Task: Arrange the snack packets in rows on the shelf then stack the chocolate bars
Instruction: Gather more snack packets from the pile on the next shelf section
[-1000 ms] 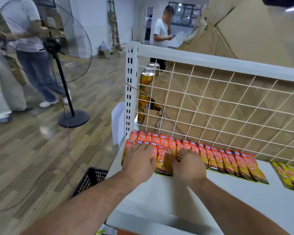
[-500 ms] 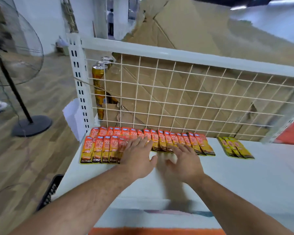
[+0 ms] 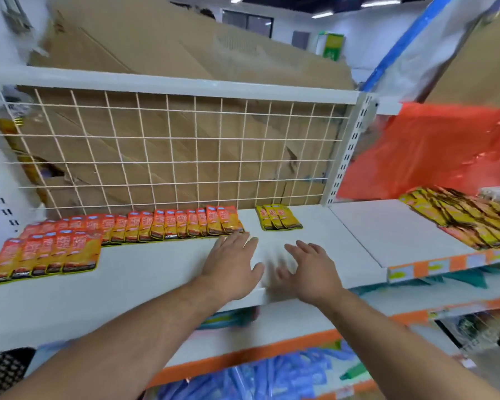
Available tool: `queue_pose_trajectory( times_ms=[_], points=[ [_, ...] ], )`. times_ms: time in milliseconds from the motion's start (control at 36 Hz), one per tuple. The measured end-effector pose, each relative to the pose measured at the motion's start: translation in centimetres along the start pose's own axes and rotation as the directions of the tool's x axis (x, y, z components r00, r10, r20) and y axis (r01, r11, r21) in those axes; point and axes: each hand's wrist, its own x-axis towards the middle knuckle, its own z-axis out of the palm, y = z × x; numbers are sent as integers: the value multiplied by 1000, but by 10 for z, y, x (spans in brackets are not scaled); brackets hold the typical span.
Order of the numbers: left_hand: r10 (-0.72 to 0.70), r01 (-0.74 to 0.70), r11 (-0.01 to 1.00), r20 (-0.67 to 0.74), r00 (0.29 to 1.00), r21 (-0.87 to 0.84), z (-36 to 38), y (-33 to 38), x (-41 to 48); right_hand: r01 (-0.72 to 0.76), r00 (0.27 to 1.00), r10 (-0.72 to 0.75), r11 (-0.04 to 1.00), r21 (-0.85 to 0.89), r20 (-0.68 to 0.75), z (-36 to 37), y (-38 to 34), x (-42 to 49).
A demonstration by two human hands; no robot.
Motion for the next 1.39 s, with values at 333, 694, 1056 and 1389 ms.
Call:
queue_pose_trajectory(
  times_ms=[333, 694, 1056, 1389],
  points=[
    [104, -102, 994, 54, 993, -25, 28, 150, 50, -94, 995, 94, 996, -6, -28, -50, 152, -37],
    [292, -285, 956, 110, 950, -76, 73, 252, 142, -248, 968, 249, 968, 31, -26, -61, 266, -25],
    [466, -460, 884, 94, 880, -80, 98, 338, 293, -414, 906, 414, 910, 16, -88, -97, 377, 59],
    [494, -489, 870, 91, 865, -66, 123, 399, 378, -412, 904, 410, 911, 10, -119, -105, 469, 121]
  ],
)
